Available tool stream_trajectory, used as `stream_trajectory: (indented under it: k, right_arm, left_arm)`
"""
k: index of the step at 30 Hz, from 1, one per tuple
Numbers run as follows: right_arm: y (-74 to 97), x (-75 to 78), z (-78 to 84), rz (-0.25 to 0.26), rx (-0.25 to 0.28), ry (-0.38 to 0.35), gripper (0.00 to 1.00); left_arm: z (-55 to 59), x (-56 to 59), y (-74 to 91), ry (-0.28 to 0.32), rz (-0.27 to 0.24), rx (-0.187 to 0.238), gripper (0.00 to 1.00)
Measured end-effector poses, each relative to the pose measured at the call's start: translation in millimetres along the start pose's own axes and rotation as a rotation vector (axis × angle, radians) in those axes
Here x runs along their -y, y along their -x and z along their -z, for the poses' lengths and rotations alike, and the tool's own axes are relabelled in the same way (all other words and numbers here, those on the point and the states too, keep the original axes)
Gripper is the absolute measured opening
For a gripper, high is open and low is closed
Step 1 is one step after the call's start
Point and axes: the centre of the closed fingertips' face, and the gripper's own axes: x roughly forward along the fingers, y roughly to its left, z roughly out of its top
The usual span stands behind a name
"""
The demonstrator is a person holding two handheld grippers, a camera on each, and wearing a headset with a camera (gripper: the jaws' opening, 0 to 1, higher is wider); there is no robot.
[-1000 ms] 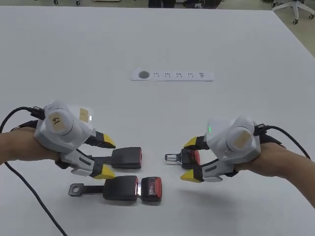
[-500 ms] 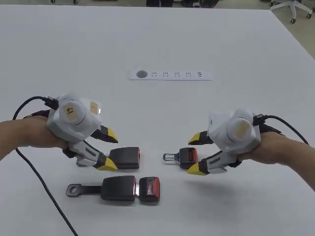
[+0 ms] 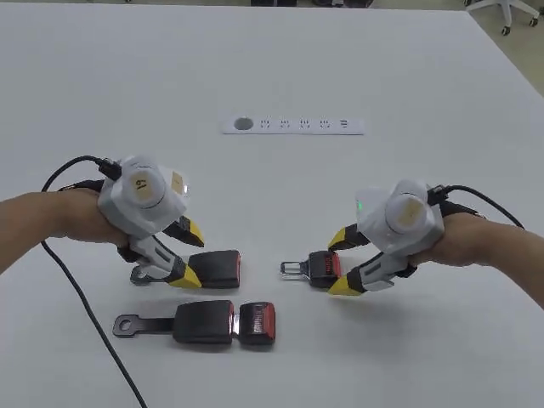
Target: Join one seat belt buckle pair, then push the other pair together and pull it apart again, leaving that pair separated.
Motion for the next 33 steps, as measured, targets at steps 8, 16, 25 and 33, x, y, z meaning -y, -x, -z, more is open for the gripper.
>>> stream_trajectory:
  k: [8,16,25,33]
  right_arm:
    - [-5.1,2.0,3.6,-0.017,-0.015,0.023,0.34]
    - [-5.2,3.3,5.1,-0.02,-0.024,0.029,0.31]
    - [-5.8,3.5,4.8,-0.028,-0.019,0.042,0.31]
    - [-5.8,3.4,5.3,-0.027,-0.019,0.044,0.31]
  left_arm:
    - [0.1,4.8,-4.3,-0.035,0.03,-0.046,0.35]
    - [3.6,7.0,-8.6,-0.044,0.05,-0.068,0.33]
    - [3.6,8.2,-8.6,-0.048,0.055,-0.071,0.32]
    - [4.0,8.2,-9.6,-0.042,0.056,-0.069,0.32]
